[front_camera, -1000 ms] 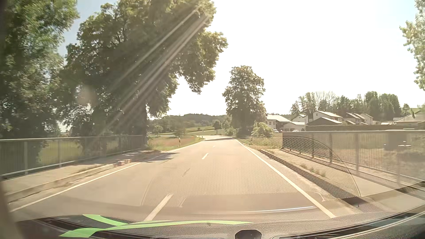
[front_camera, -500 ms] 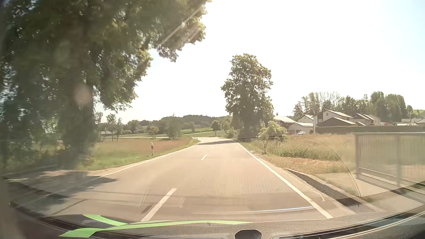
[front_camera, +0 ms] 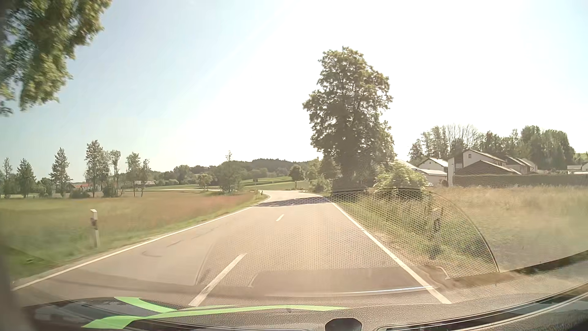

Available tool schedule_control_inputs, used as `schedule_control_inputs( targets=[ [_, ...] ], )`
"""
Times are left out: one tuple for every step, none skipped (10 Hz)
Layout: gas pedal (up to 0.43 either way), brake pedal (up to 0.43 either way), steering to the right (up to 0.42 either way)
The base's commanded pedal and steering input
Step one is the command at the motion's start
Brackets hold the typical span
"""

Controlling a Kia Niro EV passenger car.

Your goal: Follow the waypoints while adhering to traffic rules and regulations

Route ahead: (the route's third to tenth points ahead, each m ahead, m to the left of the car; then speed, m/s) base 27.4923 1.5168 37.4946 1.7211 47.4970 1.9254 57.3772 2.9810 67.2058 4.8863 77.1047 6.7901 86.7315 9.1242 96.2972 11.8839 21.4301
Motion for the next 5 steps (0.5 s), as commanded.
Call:
schedule_control_inputs(
  targets=[
    [0.087, 0.000, -0.001],
    [0.087, 0.000, -0.002],
    [0.130, 0.000, -0.002],
    [0.138, 0.000, -0.002],
    [0.138, 0.000, -0.001]
  ],
)
